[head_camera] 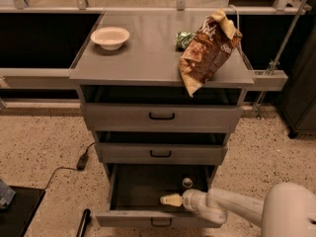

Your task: Pick redbull can from bottom drawer and place on counter

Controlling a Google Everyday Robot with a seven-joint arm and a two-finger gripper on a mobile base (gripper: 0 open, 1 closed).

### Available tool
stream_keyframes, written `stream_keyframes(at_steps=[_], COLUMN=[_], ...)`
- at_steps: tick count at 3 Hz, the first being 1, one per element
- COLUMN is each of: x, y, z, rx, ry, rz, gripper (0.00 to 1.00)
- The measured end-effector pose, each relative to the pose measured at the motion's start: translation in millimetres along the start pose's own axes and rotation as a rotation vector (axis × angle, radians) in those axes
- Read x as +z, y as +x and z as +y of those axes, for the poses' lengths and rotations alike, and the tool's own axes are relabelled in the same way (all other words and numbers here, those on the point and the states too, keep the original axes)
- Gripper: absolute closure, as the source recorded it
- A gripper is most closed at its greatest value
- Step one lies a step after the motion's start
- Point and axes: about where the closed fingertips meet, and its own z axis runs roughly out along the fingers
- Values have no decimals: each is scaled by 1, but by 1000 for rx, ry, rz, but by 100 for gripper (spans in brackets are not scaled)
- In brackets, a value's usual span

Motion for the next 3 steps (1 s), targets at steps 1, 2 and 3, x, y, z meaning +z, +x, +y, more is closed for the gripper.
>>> stream_keyframes(at_steps=[1,2,3], x=[36,36,36], y=[7,7,7], z=[7,7,7], rx=[61,61,61], ry=[-28,-28,-28], rz=[-63,-63,-63], gripper=[0,0,19])
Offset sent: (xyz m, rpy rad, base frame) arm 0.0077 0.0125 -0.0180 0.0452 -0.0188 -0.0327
